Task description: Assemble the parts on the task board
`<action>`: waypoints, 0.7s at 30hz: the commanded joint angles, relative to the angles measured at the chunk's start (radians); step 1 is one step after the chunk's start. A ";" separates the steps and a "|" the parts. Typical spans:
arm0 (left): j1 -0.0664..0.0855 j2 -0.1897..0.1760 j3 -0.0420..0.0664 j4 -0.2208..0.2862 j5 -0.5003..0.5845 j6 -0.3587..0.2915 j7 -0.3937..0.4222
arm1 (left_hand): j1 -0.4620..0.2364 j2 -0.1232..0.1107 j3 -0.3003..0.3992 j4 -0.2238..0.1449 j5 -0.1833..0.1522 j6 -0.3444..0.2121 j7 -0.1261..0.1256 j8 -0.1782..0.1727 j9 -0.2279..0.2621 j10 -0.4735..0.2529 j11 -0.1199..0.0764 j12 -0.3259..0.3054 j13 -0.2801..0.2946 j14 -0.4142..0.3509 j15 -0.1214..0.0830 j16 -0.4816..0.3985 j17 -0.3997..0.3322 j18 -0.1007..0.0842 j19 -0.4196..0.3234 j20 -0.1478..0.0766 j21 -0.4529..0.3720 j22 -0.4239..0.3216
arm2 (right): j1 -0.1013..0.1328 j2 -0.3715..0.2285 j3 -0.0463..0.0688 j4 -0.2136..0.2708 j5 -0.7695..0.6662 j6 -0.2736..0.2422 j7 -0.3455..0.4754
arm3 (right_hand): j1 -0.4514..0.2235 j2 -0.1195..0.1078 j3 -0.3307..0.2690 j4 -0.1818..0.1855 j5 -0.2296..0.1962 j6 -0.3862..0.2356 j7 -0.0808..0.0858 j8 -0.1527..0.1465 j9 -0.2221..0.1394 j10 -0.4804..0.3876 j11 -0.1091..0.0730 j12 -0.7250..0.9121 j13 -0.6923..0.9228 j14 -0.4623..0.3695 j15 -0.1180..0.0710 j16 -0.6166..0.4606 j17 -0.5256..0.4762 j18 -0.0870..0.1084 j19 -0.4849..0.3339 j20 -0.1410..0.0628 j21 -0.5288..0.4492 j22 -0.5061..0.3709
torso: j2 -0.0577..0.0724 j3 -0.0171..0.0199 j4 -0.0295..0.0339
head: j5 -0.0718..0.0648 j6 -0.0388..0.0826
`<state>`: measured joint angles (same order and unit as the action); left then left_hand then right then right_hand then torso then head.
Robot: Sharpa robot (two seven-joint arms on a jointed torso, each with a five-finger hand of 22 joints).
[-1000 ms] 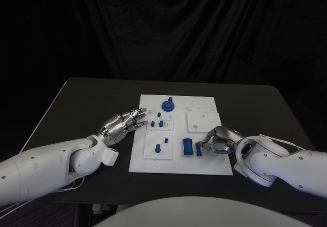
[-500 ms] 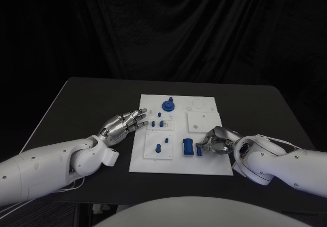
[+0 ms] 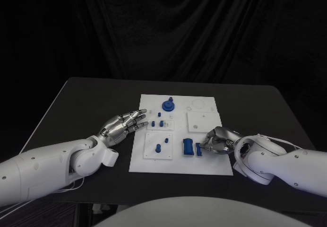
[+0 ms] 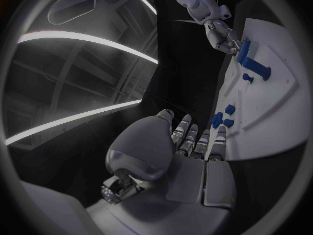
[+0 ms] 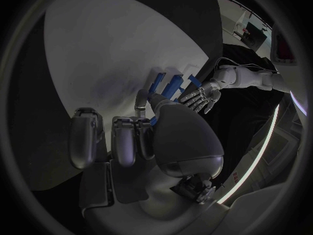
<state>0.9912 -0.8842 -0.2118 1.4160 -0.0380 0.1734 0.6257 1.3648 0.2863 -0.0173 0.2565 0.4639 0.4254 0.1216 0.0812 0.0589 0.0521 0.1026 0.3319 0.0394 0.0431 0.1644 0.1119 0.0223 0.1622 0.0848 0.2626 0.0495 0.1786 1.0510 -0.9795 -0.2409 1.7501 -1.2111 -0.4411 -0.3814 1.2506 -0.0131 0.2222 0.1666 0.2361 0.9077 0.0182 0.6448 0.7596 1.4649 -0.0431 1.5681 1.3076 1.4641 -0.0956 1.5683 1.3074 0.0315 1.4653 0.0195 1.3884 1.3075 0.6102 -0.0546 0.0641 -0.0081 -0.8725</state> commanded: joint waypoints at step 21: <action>0.005 -0.056 0.001 0.073 0.004 -0.092 0.070 | 0.001 -0.024 0.002 0.009 0.034 0.059 0.010 0.027 0.009 0.024 0.017 0.039 0.005 0.012 -0.004 0.020 0.004 0.014 -0.002 0.003 -0.003 -0.014 | 0.072 -0.071 -0.002 0.054 0.288 -0.260 0.495 | 0.074 -0.001 -0.004 0.105 0.144 -0.065 0.077 -0.147 -0.140 -0.603 0.073 -0.555 -0.421 -0.339 0.078 -0.725 -0.449 0.150 -0.421 0.060 -0.800 -0.101 | -0.017 0.0018 -0.0067 | 0.013 0.000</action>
<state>0.9923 -0.9402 -0.2118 1.4816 -0.0378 0.1152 0.6587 1.3667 0.2700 -0.0141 0.2612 0.4941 0.4773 0.1340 0.1026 0.0668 0.0682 0.1185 0.3668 0.0433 0.0507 0.1645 0.1269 0.0252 0.1621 0.0879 0.2657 0.0495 0.1672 1.1199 -1.0523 -0.2422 1.8040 -1.0803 -0.6337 -0.0813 1.3033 -0.0165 0.2058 0.2791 0.3413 0.8419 0.0922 0.5026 0.6262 0.9490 0.0270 1.0857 0.9620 1.1807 -0.0233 0.9268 0.9315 0.1721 1.0766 0.0779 0.6400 1.2224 0.6022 -0.0543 0.0616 -0.0014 -0.8725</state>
